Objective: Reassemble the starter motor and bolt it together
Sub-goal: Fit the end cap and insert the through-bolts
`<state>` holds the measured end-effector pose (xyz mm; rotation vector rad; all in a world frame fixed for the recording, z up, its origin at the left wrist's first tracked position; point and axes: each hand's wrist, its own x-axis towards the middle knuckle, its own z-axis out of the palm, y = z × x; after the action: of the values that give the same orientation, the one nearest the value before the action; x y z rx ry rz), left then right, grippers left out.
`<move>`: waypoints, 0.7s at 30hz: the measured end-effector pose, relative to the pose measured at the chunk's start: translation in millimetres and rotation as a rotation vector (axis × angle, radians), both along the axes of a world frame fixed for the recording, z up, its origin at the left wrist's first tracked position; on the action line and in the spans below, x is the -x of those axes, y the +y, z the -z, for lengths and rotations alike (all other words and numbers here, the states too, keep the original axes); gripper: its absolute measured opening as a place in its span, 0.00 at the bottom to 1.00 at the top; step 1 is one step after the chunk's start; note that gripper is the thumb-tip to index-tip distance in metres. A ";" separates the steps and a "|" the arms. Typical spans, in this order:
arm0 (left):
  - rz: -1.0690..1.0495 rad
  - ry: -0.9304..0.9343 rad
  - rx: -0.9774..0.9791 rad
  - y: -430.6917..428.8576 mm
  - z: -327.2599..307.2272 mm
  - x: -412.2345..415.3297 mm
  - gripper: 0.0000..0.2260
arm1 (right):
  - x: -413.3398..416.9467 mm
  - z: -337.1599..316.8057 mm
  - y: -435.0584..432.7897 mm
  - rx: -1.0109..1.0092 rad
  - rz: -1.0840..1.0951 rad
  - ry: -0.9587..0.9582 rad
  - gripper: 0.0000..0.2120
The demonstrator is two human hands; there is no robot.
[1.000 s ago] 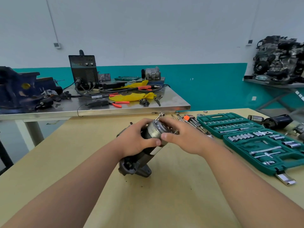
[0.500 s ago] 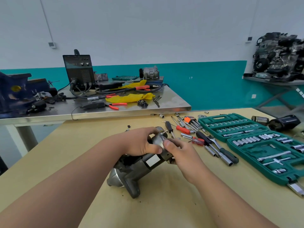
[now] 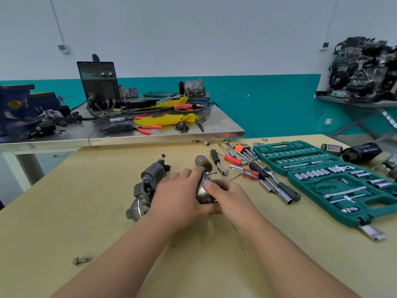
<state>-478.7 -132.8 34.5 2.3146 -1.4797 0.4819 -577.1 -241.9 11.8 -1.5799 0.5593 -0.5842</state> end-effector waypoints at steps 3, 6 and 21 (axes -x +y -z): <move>0.003 -0.061 -0.036 1.8 5.9 -2.7 0.39 | 6.3 2.2 -2.8 0.172 -0.057 0.101 0.21; 0.004 -0.095 -0.068 7.7 9.3 -6.0 0.38 | 12.9 1.2 -11.2 0.364 -0.082 0.219 0.16; -0.008 -0.168 -0.224 20.0 20.5 -15.4 0.41 | 18.1 9.9 -99.5 1.001 0.303 0.661 0.10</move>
<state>-463.3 -112.9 14.0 2.5049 -1.6793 0.5499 -595.1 -341.5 1.8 -2.7025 1.1166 -0.5943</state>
